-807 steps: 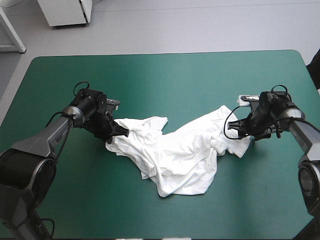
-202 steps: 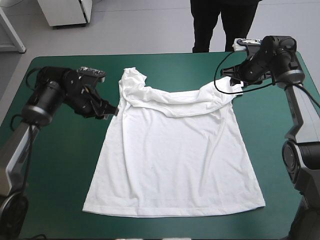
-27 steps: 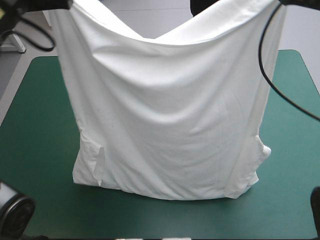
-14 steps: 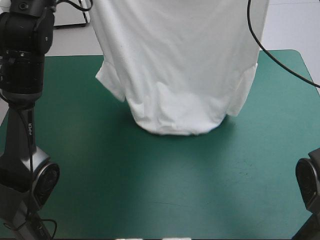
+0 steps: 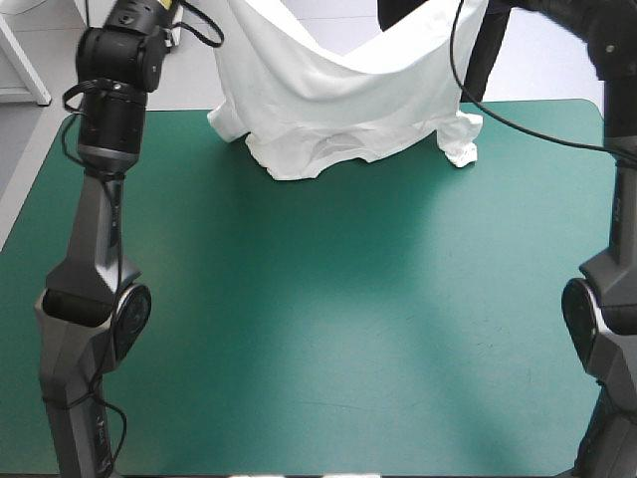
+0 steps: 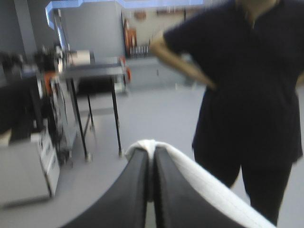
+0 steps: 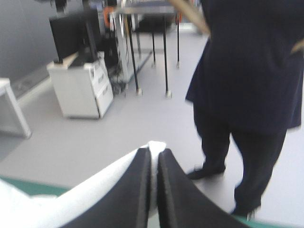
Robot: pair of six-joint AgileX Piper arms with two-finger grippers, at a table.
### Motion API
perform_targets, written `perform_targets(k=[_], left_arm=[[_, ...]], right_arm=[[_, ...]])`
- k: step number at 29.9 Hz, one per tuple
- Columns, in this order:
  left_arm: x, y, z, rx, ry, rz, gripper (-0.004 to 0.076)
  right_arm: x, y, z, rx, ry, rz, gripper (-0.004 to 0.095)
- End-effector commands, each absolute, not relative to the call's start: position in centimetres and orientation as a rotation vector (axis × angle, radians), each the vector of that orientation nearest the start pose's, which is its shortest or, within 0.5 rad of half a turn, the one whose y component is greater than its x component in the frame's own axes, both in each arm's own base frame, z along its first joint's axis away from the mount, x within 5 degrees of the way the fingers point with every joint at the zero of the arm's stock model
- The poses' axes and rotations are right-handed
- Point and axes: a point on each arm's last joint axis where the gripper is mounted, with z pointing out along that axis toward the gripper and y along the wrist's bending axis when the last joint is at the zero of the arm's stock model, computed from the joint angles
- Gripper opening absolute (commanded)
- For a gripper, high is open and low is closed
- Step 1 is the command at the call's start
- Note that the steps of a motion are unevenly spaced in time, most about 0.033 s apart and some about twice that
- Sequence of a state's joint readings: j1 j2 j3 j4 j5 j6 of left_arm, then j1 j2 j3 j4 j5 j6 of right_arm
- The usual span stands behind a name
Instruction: Fold the cloth
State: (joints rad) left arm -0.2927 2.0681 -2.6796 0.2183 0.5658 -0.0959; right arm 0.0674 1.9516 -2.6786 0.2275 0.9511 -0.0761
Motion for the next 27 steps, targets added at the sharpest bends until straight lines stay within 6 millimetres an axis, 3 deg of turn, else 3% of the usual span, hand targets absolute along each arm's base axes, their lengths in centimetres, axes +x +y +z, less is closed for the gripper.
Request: perform_targets(k=[1, 8, 13, 19, 27], left_arm=[[43.5, -11.6, 51.7, 0.165, 1.587, -0.096, -0.0022], [48.0, -13.1, 44.2, 0.189, 1.835, -0.098, -0.0022], [48.0, -13.1, 40.8, 0.225, 2.096, -0.050, -0.0022], [46.8, -12.5, 39.2, 0.245, 2.324, 0.015, -0.0022], [43.8, -14.6, 41.6, 0.326, 2.315, -0.067, -0.0022]], right_arm=[[40.3, 4.4, 52.6, -0.129, 1.868, 0.275, 0.0006], [45.3, 4.8, 44.5, -0.131, 2.190, 0.279, 0.0005], [46.4, 4.8, 42.7, -0.095, 2.243, 0.293, 0.0004], [46.1, 4.9, 40.8, -0.091, 2.353, 0.299, 0.0004], [41.3, 3.4, 36.8, -0.064, 2.621, 0.241, 0.0004]])
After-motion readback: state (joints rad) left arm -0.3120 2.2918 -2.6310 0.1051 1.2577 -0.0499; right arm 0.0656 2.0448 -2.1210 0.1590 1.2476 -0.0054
